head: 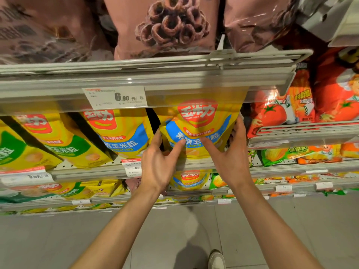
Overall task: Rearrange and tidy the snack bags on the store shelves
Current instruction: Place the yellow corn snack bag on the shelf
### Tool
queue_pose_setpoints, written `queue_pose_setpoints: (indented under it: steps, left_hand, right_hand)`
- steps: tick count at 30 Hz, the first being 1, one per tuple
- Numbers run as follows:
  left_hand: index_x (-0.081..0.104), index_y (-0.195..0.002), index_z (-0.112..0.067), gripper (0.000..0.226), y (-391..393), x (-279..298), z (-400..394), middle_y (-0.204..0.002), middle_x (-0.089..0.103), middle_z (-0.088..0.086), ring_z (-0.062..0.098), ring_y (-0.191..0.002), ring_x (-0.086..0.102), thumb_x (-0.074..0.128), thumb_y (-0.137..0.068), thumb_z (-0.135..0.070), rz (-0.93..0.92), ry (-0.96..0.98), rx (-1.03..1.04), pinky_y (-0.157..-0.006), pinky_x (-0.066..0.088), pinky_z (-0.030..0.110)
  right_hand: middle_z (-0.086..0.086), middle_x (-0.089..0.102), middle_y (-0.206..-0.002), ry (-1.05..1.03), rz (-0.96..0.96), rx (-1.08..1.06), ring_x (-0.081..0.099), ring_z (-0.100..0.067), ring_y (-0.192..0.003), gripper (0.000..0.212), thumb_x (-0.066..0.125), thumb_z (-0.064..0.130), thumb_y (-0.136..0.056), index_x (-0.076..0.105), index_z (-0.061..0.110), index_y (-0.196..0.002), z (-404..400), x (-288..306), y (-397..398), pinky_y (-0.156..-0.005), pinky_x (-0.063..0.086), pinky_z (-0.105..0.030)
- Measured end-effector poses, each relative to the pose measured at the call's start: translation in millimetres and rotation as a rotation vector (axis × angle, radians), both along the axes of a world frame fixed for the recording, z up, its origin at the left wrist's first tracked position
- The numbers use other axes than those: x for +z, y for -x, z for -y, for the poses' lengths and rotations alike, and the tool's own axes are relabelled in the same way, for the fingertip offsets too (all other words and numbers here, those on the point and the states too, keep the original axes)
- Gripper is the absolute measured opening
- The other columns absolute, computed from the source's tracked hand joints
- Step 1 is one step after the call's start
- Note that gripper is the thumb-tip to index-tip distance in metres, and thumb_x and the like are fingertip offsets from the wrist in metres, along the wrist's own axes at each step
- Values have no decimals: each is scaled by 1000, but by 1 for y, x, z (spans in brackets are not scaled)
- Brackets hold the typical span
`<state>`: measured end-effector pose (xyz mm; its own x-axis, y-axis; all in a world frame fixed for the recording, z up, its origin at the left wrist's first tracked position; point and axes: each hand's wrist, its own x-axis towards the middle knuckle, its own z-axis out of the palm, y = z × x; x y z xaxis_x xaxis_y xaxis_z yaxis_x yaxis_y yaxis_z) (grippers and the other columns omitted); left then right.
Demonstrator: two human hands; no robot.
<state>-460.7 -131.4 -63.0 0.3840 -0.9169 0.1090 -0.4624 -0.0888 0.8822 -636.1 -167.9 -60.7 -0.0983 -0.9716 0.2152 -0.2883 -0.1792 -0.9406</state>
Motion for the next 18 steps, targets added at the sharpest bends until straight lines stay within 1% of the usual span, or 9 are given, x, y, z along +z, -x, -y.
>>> queue_pose_setpoints:
  steps: [2, 5, 6, 7, 8, 9, 11, 14, 18]
  left_hand:
    - [60, -137, -28, 54, -1, -1, -1, -106, 72, -18, -22, -84, 56, 68, -91, -55, -63, -43, 6, -86, 49, 20]
    - [58, -142, -23, 59, -1, -1, -4, -114, 72, -13, -23, -93, 59, 65, -91, -52, -153, -48, 19, -97, 52, 25]
    - [54, -147, -20, 60, 1, -1, -5, -121, 70, -16, -28, -93, 56, 67, -94, -46, -195, -46, 20, -96, 50, 17]
    - [48, -151, -17, 62, 3, -2, -6, -126, 63, -23, -35, -89, 51, 68, -97, -37, -234, -41, 20, -91, 45, 5]
    - [42, -155, -14, 63, 5, -4, -7, -123, 55, -31, -41, -86, 45, 67, -99, -28, -264, -39, 15, -84, 39, -4]
    - [37, -157, -12, 64, 8, -3, -9, -120, 49, -34, -43, -84, 43, 65, -100, -23, -283, -40, 6, -77, 35, -8]
    - [33, -158, -15, 63, 12, -3, -14, -127, 47, -31, -41, -84, 46, 62, -102, -19, -301, -49, -23, -72, 36, -8]
    - [34, -159, -17, 63, 13, -4, -18, -135, 52, -25, -38, -88, 49, 61, -102, -18, -313, -54, -40, -74, 38, -7]
    - [44, -151, -12, 55, 13, 0, -28, -133, 60, -6, -28, -96, 56, 64, -101, -17, -219, -77, 10, -78, 43, -1]
  right_hand:
    - [8, 51, -152, -13, 1, -11, 52, -16, -139, 99, 85, 51, -77, 29, 37, -156, -1, -1, -1, -110, 49, -49]
    - [7, 49, -154, -47, -1, -26, 50, -15, -141, 97, 83, 52, -78, 30, 31, -158, -4, -5, -3, -112, 48, -48]
    - [8, 48, -155, -56, 0, -30, 49, -14, -142, 97, 82, 52, -79, 31, 29, -158, -4, -5, -3, -113, 47, -47]
    - [8, 47, -155, -64, 1, -36, 48, -12, -142, 96, 82, 51, -79, 31, 28, -158, -5, -6, -4, -114, 46, -47]
    - [9, 48, -155, -69, 3, -42, 48, -11, -142, 96, 82, 51, -79, 32, 28, -158, -5, -7, -4, -115, 45, -46]
    - [9, 48, -154, -75, 5, -47, 48, -10, -142, 96, 82, 51, -79, 33, 28, -158, -4, -8, -4, -115, 45, -46]
    - [9, 48, -155, -92, 4, -58, 49, -11, -141, 98, 82, 53, -78, 32, 29, -158, -5, -10, -4, -114, 46, -46]
    - [9, 46, -157, -124, -1, -65, 48, -10, -142, 98, 81, 54, -79, 31, 28, -158, -9, -9, -3, -116, 44, -45]
    - [12, 37, -163, -217, 22, -60, 39, -3, -146, 101, 81, 46, -84, 21, 26, -163, -19, -2, -2, -120, 38, -32]
